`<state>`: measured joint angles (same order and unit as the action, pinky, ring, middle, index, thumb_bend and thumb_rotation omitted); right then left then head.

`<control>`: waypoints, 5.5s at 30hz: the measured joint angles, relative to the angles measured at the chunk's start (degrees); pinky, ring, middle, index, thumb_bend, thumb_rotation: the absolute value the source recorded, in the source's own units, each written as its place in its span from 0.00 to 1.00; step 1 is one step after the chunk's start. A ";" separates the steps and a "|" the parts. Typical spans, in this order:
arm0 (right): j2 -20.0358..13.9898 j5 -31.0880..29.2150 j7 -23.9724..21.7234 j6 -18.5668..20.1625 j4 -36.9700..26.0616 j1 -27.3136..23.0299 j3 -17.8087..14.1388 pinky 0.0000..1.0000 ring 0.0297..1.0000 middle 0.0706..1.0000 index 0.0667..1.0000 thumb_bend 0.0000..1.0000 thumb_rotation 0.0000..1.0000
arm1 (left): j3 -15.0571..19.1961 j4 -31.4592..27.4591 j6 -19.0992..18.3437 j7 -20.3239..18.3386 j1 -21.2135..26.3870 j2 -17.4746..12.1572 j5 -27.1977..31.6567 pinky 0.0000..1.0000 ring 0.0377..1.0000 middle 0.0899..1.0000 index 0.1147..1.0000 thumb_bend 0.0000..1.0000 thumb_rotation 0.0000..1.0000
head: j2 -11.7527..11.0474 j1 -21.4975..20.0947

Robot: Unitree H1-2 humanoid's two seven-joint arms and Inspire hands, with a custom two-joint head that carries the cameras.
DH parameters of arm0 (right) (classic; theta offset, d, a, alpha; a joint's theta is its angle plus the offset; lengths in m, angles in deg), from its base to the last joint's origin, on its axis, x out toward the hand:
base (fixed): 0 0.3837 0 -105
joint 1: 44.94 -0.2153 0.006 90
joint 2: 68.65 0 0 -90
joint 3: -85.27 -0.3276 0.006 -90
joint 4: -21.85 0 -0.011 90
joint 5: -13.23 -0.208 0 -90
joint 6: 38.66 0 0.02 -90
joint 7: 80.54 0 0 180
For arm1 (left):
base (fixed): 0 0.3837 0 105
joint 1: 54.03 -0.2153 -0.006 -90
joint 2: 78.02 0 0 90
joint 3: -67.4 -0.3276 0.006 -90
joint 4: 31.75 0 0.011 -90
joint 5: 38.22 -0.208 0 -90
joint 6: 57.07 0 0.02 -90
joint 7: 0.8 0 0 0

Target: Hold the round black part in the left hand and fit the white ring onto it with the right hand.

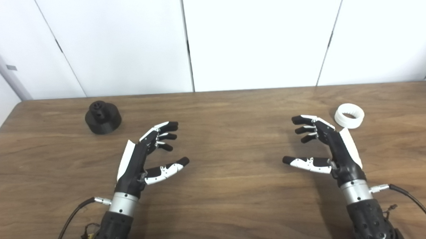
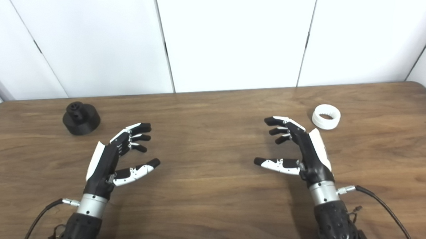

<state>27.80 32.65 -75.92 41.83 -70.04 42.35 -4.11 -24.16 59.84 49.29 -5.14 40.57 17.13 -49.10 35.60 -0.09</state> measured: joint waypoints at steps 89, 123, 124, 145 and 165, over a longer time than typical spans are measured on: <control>-4.05 -5.68 -2.50 0.03 2.60 0.42 -3.24 0.60 0.66 0.71 0.69 0.73 0.04 | 6.29 -3.68 -15.79 6.76 10.68 -9.99 -18.83 0.76 0.90 0.87 0.63 0.78 0.21 | -2.90 17.67; -4.32 -6.27 -2.59 0.04 2.50 0.62 -3.32 0.60 0.66 0.71 0.69 0.74 0.02 | 4.40 5.78 -29.30 8.63 16.36 -17.86 -23.56 0.87 0.99 0.96 0.80 1.00 0.43 | -2.64 17.58; -4.35 -6.27 -2.59 0.04 2.48 0.62 -3.32 0.60 0.66 0.71 0.69 0.74 0.02 | 4.15 6.62 -29.53 8.55 16.70 -18.07 -23.57 0.88 0.99 0.96 0.79 1.00 0.43 | -2.64 17.58; -4.49 -5.23 -2.68 0.91 1.30 0.62 -3.32 0.58 0.67 0.73 0.69 0.73 0.04 | -2.09 17.58 -31.60 6.57 21.45 -19.54 -24.99 0.97 1.00 1.00 0.80 1.00 0.52 | -2.64 16.08; -4.46 -4.95 -2.67 1.11 0.42 1.33 -3.41 0.59 0.67 0.72 0.69 0.73 0.03 | -4.97 26.07 -31.84 7.97 25.67 -20.24 -25.92 1.00 1.00 1.00 0.81 1.00 0.52 | -2.55 15.21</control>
<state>23.34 27.70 -78.59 42.94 -69.63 43.68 -7.52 -29.13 85.91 17.45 2.84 66.25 -3.11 -75.02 33.05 15.12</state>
